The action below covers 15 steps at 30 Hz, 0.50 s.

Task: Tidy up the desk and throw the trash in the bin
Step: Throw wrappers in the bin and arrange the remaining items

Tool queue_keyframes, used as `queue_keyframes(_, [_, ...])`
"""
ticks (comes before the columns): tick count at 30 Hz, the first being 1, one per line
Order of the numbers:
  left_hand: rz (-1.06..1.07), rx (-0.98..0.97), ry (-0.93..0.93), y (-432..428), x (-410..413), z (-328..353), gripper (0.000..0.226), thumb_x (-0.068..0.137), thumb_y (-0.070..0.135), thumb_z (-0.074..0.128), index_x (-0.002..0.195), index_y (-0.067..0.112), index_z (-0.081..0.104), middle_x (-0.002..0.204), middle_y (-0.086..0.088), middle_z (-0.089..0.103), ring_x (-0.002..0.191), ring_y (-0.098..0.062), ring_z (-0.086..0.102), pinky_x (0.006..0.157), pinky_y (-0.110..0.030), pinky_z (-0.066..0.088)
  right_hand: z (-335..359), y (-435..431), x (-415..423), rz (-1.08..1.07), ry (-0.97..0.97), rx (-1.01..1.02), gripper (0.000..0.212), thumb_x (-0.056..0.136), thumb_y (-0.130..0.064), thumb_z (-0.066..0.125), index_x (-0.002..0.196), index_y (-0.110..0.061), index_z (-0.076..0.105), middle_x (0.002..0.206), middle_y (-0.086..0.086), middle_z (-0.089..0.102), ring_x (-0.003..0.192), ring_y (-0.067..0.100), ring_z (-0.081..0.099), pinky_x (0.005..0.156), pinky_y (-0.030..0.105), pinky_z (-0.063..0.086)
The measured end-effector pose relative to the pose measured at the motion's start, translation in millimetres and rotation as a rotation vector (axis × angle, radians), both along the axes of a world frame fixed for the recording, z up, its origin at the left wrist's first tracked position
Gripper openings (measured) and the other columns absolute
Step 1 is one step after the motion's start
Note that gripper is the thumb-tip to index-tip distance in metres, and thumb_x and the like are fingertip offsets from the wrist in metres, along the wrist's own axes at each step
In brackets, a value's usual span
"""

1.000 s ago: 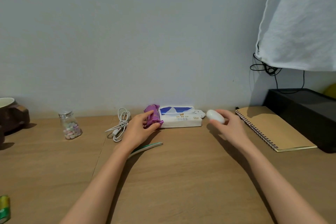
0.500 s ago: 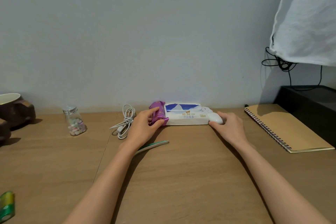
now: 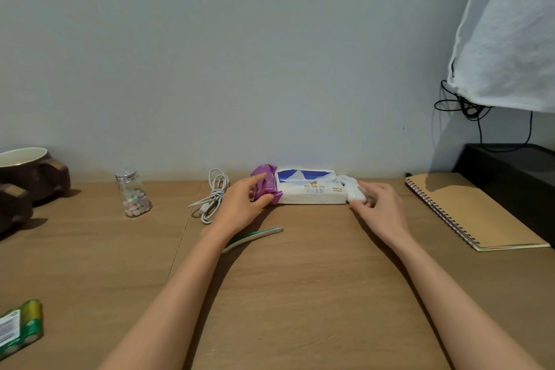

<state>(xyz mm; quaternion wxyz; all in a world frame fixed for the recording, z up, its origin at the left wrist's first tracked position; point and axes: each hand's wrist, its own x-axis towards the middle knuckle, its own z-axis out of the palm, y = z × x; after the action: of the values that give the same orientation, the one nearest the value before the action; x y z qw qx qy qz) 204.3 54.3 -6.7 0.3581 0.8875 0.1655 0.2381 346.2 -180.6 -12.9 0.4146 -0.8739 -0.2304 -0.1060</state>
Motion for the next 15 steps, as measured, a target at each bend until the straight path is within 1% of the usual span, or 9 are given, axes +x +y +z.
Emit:
queue_keyframes(2, [0.002,0.013,-0.008,-1.3,-4.8,5.6,0.057,0.086,0.03,0.066,0.139,0.022,0.047,0.136,-0.006,0.055,0.117,-0.02,0.058,0.093,-0.028,0.046,4.6,3.5,-7.8,-0.006,-0.079,0.043,0.036,0.082,-0.017,0.07,0.118,-0.016,0.067,0.114,0.003,0.054,0.091,0.011,0.053,0.082,0.015,0.034])
queue_keyframes(3, [0.006,0.019,-0.018,-1.6,-8.1,8.6,0.055,0.086,0.03,0.066,0.138,0.022,0.049,0.135,-0.006,0.056,0.116,-0.019,0.058,0.092,-0.026,0.046,8.7,7.7,-15.8,0.01,-0.122,0.065,0.028,0.082,-0.018,0.07,0.11,-0.019,0.07,0.109,0.001,0.056,0.091,0.009,0.05,0.079,0.013,0.031])
queue_keyframes(5, [0.029,0.038,-0.042,-2.2,-16.2,15.0,0.049,0.087,0.028,0.065,0.134,0.024,0.053,0.129,-0.004,0.061,0.111,-0.016,0.059,0.088,-0.022,0.043,16.0,19.8,-36.2,0.125,-0.186,0.093,0.011,0.082,-0.018,0.07,0.092,-0.022,0.073,0.095,-0.007,0.062,0.081,0.0,0.049,0.074,0.016,0.033])
queue_keyframes(6, [0.038,0.047,-0.054,-2.4,-21.2,18.0,0.046,0.087,0.028,0.064,0.132,0.024,0.055,0.126,-0.003,0.063,0.108,-0.015,0.059,0.087,-0.022,0.044,17.9,27.0,-48.0,0.217,-0.198,0.091,0.007,0.082,-0.018,0.071,0.086,-0.022,0.074,0.088,-0.012,0.062,0.076,-0.002,0.051,0.071,0.016,0.035])
queue_keyframes(7, [0.04,0.051,-0.066,-3.4,-27.1,21.0,0.043,0.087,0.026,0.064,0.13,0.024,0.057,0.123,-0.001,0.064,0.105,-0.013,0.06,0.086,-0.023,0.045,18.5,34.3,-60.6,0.314,-0.187,0.069,0.006,0.082,-0.018,0.071,0.085,-0.023,0.074,0.083,-0.017,0.061,0.073,-0.004,0.051,0.068,0.012,0.035])
queue_keyframes(9, [0.044,0.059,-0.094,-6.5,-40.5,26.1,0.038,0.088,0.022,0.063,0.126,0.022,0.061,0.119,0.001,0.066,0.098,-0.011,0.06,0.083,-0.022,0.045,15.0,49.3,-83.6,0.487,-0.167,-0.017,0.009,0.083,-0.022,0.07,0.091,-0.024,0.075,0.082,-0.017,0.058,0.069,-0.006,0.049,0.064,0.008,0.034])
queue_keyframes(11, [0.056,0.083,-0.103,-9.0,-54.4,28.6,0.034,0.089,0.02,0.062,0.123,0.02,0.062,0.115,0.003,0.067,0.091,-0.007,0.059,0.079,-0.018,0.042,7.6,64.2,-97.7,0.594,-0.203,-0.088,0.016,0.084,-0.026,0.07,0.099,-0.026,0.075,0.092,-0.016,0.061,0.076,-0.01,0.049,0.068,0.007,0.032])
queue_keyframes(13, [0.07,0.121,-0.082,-9.9,-67.6,27.1,0.034,0.09,0.021,0.062,0.124,0.021,0.063,0.114,0.005,0.067,0.088,-0.004,0.058,0.076,-0.015,0.041,0.7,76.8,-105.0,0.645,-0.247,-0.135,0.022,0.085,-0.03,0.069,0.106,-0.027,0.073,0.102,-0.012,0.066,0.09,-0.004,0.051,0.076,0.013,0.035])
queue_keyframes(15, [0.087,0.127,-0.073,-9.3,-79.1,23.2,0.033,0.089,0.021,0.063,0.122,0.021,0.064,0.111,0.006,0.068,0.085,-0.005,0.057,0.075,-0.014,0.039,-3.3,84.4,-109.5,0.65,-0.267,-0.18,0.024,0.086,-0.032,0.067,0.109,-0.028,0.072,0.105,-0.009,0.068,0.095,0.008,0.051,0.079,0.022,0.04])
